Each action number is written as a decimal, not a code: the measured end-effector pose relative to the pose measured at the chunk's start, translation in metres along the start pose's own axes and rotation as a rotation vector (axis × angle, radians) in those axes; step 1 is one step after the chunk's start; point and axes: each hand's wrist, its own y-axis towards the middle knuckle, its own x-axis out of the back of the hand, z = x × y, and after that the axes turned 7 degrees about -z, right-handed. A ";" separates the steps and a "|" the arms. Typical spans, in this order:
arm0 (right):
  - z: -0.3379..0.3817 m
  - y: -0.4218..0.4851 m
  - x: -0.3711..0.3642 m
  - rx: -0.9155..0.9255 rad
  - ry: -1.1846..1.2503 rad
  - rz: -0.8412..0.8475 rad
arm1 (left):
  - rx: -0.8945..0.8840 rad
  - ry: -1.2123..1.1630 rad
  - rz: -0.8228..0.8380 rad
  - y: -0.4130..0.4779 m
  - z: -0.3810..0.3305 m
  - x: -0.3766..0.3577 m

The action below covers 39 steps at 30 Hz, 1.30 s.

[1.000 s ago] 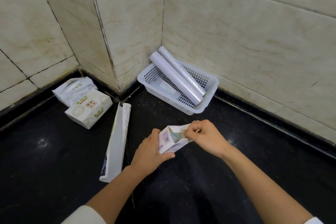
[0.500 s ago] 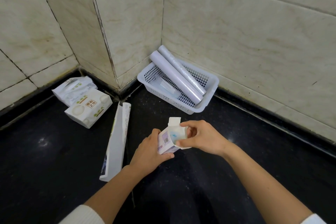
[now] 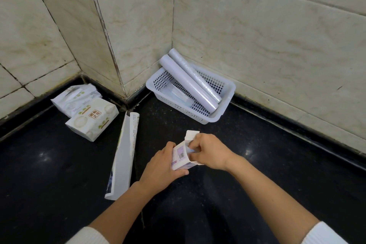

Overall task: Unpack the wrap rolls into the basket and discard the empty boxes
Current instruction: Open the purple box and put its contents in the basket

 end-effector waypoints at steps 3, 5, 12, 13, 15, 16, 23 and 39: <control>-0.008 -0.002 0.017 -0.029 0.232 -0.013 | 0.000 -0.002 -0.009 0.001 0.002 0.001; -0.015 -0.005 0.034 -0.115 0.434 -0.089 | -0.004 -0.001 -0.009 0.002 0.004 0.003; -0.035 -0.018 0.042 -0.268 0.940 -0.088 | -0.028 -0.007 0.001 0.005 0.003 0.003; -0.038 -0.018 0.041 -0.276 0.975 -0.108 | -0.032 -0.001 0.003 0.006 0.003 0.003; -0.044 -0.018 0.046 -0.288 1.049 -0.181 | -0.033 0.006 -0.005 0.007 0.004 0.004; -0.047 -0.018 0.052 -0.289 1.083 -0.229 | -0.029 0.011 -0.012 0.007 0.004 0.006; -0.068 -0.010 0.084 -0.301 1.290 -0.402 | -0.035 0.079 -0.022 0.018 0.006 0.014; -0.057 0.088 0.076 -0.708 1.520 -0.691 | -0.114 0.198 0.227 0.106 -0.010 0.021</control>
